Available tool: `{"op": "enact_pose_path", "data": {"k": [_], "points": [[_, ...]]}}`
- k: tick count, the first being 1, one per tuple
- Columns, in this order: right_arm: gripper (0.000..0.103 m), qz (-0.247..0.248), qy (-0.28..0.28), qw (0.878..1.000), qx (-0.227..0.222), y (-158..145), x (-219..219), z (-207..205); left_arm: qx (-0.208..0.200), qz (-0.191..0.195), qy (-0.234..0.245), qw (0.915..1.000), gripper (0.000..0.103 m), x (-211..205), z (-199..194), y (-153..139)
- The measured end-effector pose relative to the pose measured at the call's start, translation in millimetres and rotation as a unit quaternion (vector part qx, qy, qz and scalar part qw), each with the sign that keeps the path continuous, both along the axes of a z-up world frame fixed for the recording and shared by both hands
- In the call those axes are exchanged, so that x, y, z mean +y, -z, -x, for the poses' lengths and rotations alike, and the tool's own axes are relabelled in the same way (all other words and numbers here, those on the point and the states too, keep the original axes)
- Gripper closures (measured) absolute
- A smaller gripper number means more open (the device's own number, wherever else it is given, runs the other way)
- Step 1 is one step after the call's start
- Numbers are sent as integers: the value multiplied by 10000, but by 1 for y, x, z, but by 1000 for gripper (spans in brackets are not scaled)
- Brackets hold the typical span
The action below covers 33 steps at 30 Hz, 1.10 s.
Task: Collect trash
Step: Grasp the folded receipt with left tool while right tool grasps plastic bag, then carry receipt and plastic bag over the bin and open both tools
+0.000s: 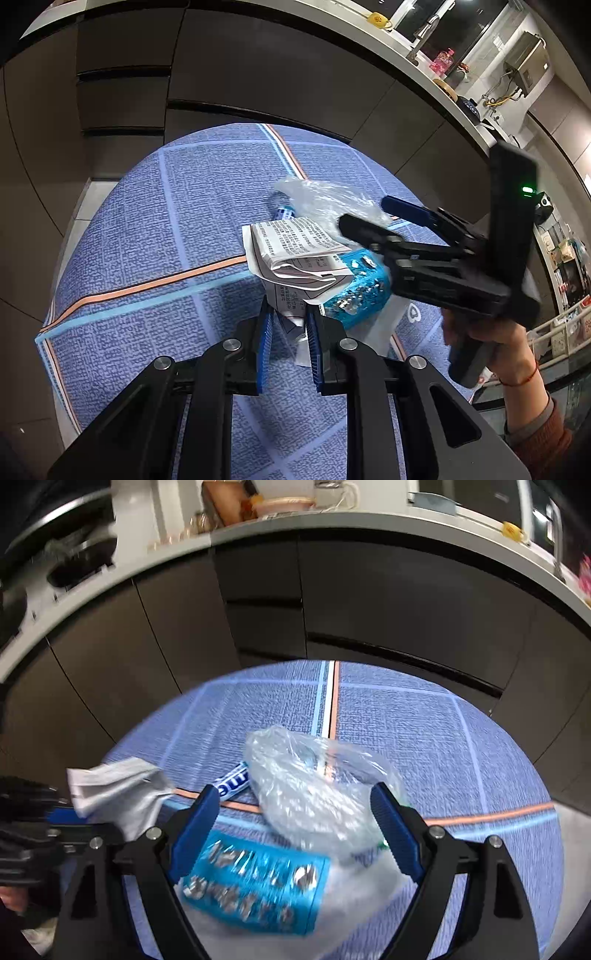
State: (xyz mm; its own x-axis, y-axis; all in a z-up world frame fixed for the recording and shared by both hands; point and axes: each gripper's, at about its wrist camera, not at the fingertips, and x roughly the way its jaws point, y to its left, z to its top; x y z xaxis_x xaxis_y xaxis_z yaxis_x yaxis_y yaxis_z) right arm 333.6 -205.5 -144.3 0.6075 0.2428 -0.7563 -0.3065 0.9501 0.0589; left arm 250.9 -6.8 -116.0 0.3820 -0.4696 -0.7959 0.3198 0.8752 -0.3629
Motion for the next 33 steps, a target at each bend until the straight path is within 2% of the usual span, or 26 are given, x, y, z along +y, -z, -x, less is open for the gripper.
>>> {"op": "enact_pose_path", "data": {"k": [1, 2, 3, 5, 11, 19, 26, 33], "points": [[22, 62, -11, 10000, 49, 4, 2, -3, 17, -2, -12, 10000, 86, 1, -1, 1], [35, 130, -7, 9999, 107, 8, 4, -5, 29, -1, -23, 10000, 86, 2, -1, 2], [67, 212, 4, 9995, 220, 13, 4, -7, 47, 1, -36, 10000, 86, 3, -2, 3], [99, 266, 28, 9992, 285, 16, 3, -3, 68, 11, -55, 10000, 87, 4, -4, 5], [99, 0, 180, 9998, -64, -12, -12, 28, 49, 30, 7, 10000, 87, -2, -2, 3], [99, -490, 563, 9943, -761, -71, -52, 95, -210, 67, 387, 9990, 87, -33, 18, -22], [99, -616, 1076, 9856, -1147, -99, -99, 168, -396, 156, 1124, 9928, 87, -94, 45, -43], [99, -637, 1833, 9741, -1164, -91, -162, 252, -368, 287, 1952, 9797, 87, -175, 76, -50]]}}
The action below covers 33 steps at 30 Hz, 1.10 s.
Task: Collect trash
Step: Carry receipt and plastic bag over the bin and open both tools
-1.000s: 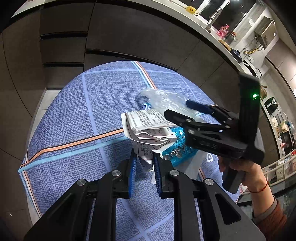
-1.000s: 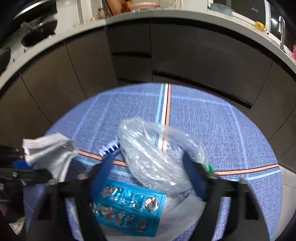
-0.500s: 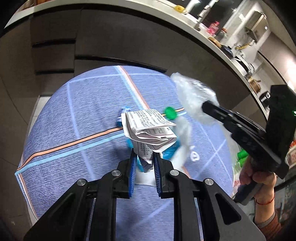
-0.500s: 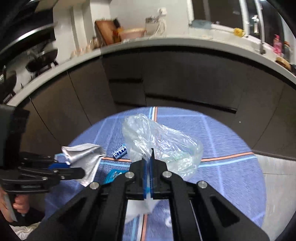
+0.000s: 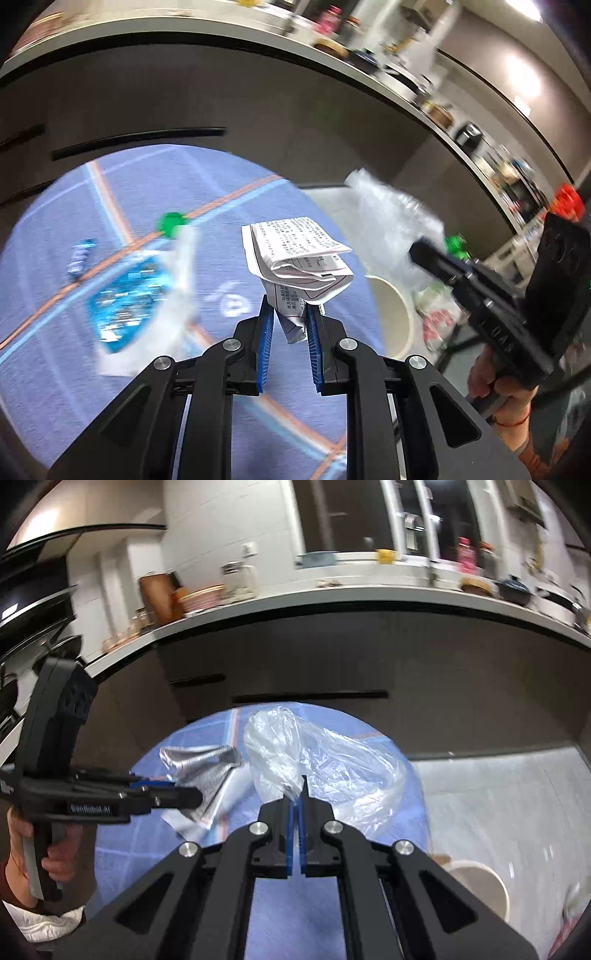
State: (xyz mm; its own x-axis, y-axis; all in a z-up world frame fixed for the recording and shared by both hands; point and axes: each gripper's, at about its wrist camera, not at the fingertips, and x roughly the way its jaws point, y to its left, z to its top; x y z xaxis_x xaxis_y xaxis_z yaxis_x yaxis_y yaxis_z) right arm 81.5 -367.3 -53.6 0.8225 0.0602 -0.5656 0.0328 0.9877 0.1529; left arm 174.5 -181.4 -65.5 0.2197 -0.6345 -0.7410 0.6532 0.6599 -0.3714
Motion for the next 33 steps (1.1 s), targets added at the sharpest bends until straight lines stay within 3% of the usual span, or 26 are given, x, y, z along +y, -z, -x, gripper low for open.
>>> {"op": "enact_pose_path", "data": {"k": [6, 16, 23, 30, 31, 32, 33], "points": [[99, -240, 747, 9966, 267, 36, -59, 60, 36, -140, 739, 9972, 87, -72, 29, 11], [99, -886, 1607, 9800, 766, 118, -138, 123, 387, -389, 1740, 9832, 87, -191, 66, 51], [99, -1260, 1661, 9725, 1034, 164, -167, 117, 754, -838, 2006, 9732, 87, -256, 67, 103], [96, -1279, 1495, 9720, 1286, 196, -182, 102, 600, -1212, 2008, 9703, 83, -294, 67, 133], [95, -1217, 1452, 9728, 1336, 199, -183, 99, 524, -1244, 1972, 9710, 82, -295, 66, 134], [85, -1114, 1433, 9736, 1382, 200, -180, 95, 453, -1257, 1945, 9718, 79, -296, 66, 135], [68, -1025, 1404, 9746, 1413, 201, -180, 95, 384, -1257, 1928, 9724, 72, -298, 65, 136]]}}
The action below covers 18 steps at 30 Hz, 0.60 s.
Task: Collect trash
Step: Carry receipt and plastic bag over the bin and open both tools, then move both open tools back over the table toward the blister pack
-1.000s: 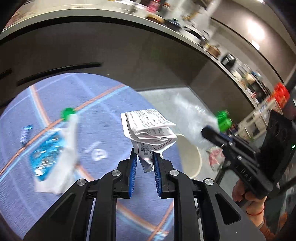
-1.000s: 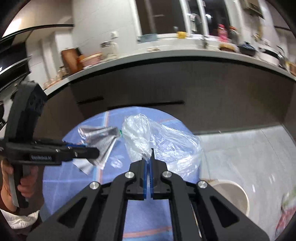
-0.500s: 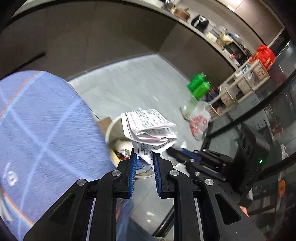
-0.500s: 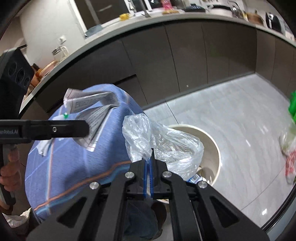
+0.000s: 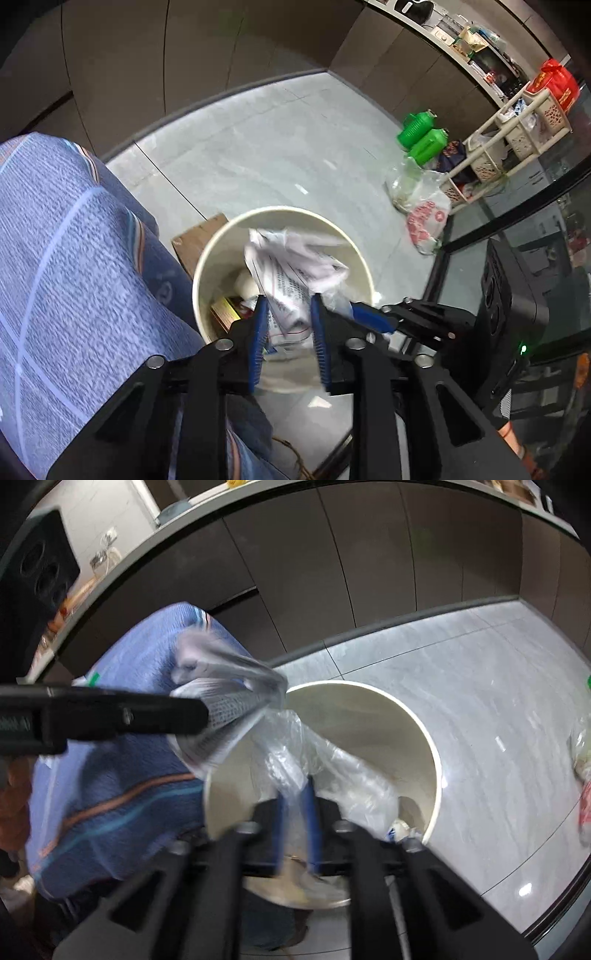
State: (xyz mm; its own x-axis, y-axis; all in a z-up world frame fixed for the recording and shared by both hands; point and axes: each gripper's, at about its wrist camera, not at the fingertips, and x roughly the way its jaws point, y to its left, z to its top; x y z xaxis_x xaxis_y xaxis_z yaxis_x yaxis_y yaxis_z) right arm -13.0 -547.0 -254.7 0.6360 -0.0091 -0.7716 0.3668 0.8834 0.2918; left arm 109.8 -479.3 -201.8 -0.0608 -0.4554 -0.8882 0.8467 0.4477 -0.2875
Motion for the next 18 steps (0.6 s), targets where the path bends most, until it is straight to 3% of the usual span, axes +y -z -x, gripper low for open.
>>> {"op": "enact_pose_path", "data": {"k": [3, 5, 8, 12, 18], "points": [[41, 282, -170, 9995, 40, 2, 3, 3, -177, 63, -113, 9998, 49, -2, -2, -1], [30, 390, -203, 9990, 0, 1, 6, 7, -303, 125, -161, 9993, 42, 0, -4, -3], [19, 561, -228, 9982, -55, 0, 8, 14, -362, 157, -201, 9990, 33, -5, -1, -3], [4, 610, -166, 9980, -49, 0, 11, 18, -575, 195, -358, 9975, 11, 1, 1, -7], [3, 520, 10, 9986, -12, -4, 5, 20, -525, 264, -608, 9964, 9, 13, -4, -15]]}}
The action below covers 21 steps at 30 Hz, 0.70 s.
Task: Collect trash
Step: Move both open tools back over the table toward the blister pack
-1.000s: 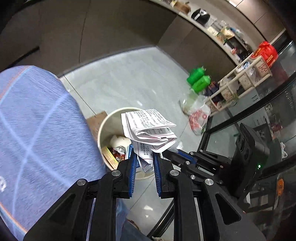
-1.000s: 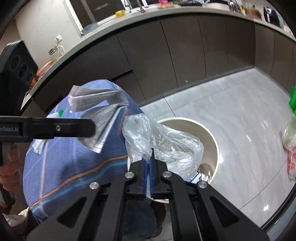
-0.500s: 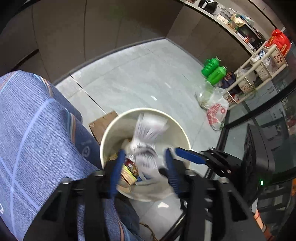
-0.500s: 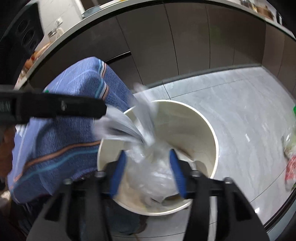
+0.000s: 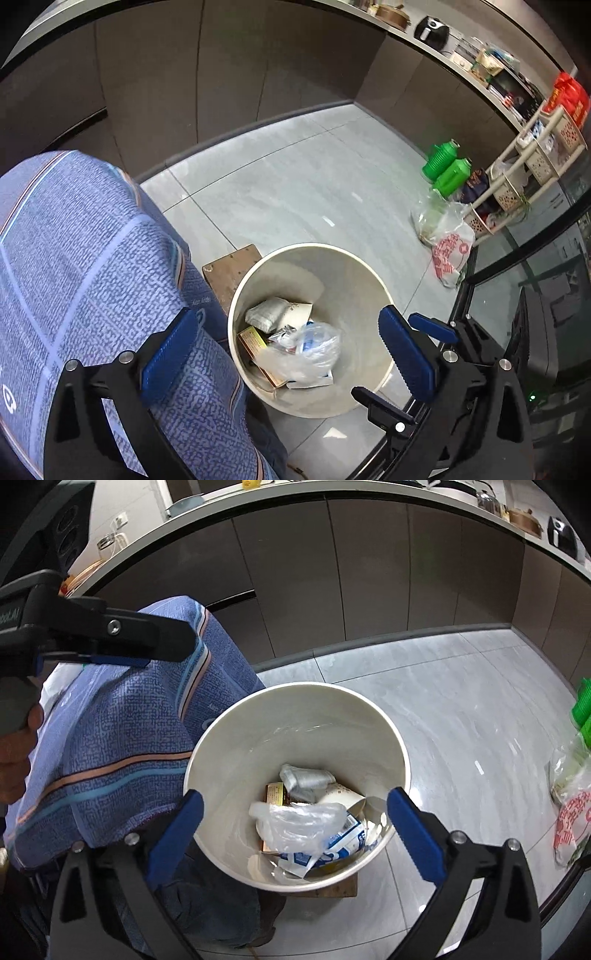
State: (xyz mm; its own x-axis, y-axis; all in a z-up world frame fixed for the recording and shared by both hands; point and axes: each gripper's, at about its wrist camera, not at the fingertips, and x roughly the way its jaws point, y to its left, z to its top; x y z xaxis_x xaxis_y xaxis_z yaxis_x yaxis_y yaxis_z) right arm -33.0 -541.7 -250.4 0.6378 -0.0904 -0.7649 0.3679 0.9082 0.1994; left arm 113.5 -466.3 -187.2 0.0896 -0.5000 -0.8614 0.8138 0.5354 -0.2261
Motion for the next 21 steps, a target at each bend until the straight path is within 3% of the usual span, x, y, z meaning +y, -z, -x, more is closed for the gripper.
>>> {"op": "enact_pose_path", "data": {"k": [13, 21], "points": [[3, 41, -132, 9988, -464, -58, 33, -3, -73, 332, -270, 9991, 8, 55, -2, -49], [3, 211, -624, 9951, -737, -97, 86, -24, -139, 544, -1047, 9929, 9, 147, -19, -94]]}}
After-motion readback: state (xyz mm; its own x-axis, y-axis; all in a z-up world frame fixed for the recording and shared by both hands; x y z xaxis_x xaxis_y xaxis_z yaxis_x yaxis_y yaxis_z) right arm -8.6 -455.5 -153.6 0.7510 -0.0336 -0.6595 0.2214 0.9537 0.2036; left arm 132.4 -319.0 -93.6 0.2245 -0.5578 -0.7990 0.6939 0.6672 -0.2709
